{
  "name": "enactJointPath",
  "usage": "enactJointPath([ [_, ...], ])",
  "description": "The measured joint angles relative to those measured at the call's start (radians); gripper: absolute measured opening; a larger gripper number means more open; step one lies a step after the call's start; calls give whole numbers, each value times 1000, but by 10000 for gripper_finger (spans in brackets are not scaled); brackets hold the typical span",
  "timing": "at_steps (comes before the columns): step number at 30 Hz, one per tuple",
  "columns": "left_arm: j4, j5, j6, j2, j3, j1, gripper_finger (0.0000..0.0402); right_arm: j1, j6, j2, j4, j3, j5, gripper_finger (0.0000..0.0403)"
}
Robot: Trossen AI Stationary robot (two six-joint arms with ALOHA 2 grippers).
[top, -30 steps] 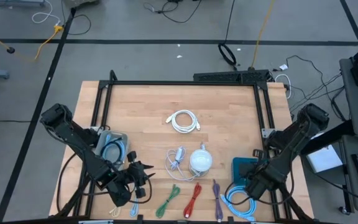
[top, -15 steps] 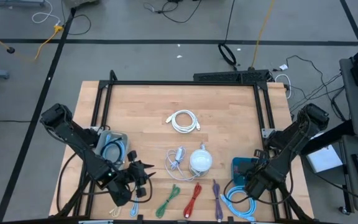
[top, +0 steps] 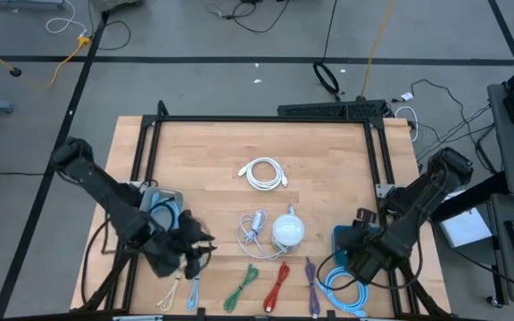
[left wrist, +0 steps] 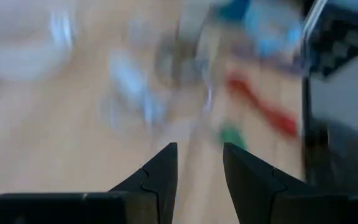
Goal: Pick & Place USB Port
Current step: Put the white USB cable into the blue bin
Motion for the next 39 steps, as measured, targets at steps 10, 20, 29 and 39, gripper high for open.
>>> enactJointPath([
  [10,-353,583,-638,104,-3,-61,134,0,-50,-14,59,7,80,188],
  [20,-103,636,-928,270,-3,-222,134,0,-131,-14,98,7,111,187],
  [29,-3,745,-911,433,3,-220,134,0,-180,-14,154,7,114,187],
  [39,-44,753,-836,443,0,-200,32,0,-267,-14,280,7,114,187],
])
